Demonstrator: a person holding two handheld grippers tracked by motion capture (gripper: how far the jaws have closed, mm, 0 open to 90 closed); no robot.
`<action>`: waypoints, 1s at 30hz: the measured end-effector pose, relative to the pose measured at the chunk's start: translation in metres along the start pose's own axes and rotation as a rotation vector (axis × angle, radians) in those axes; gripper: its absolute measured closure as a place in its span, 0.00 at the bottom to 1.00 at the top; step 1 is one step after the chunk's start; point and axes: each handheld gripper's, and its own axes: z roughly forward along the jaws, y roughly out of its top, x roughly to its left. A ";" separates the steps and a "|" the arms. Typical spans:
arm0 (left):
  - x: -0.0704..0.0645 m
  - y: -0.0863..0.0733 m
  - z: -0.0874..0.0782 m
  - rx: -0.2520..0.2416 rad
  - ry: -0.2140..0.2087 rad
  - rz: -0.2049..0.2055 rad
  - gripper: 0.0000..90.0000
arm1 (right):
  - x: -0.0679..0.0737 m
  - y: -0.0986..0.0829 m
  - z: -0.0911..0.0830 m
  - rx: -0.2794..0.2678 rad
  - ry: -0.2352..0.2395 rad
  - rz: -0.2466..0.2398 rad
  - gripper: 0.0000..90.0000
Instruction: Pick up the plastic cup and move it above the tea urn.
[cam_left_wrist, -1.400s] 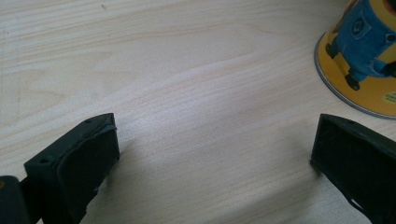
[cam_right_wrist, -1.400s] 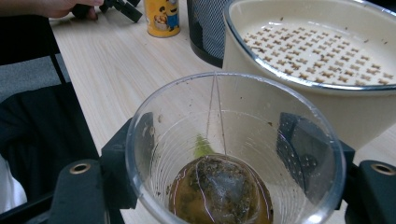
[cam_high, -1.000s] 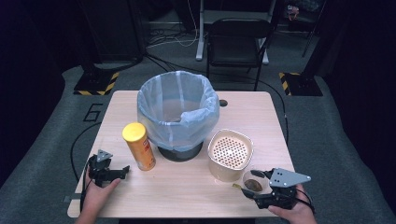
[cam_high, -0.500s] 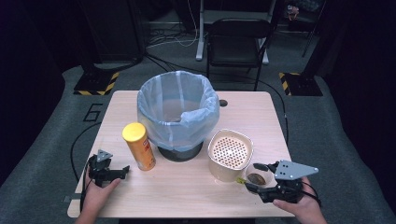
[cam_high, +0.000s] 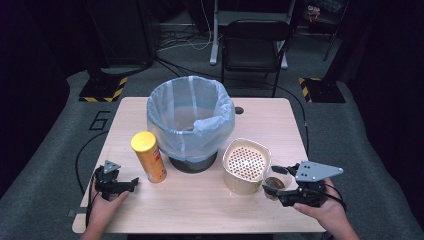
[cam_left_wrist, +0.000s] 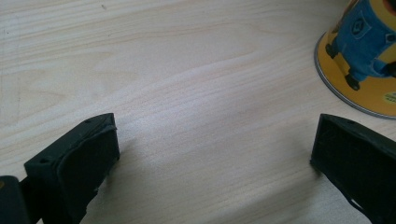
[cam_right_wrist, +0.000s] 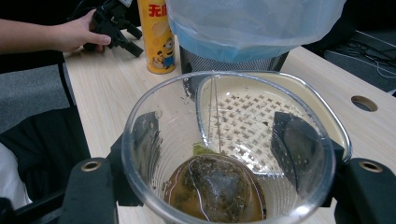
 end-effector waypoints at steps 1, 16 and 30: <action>0.000 0.000 0.000 0.000 0.000 0.000 0.01 | -0.001 0.002 0.000 -0.002 0.003 0.002 0.36; 0.000 0.000 0.000 0.000 0.000 0.000 0.01 | -0.023 0.022 0.001 -0.005 -0.041 -0.036 0.36; 0.000 0.000 0.000 0.000 0.000 0.000 0.01 | -0.044 0.047 0.007 0.020 -0.079 -0.098 0.36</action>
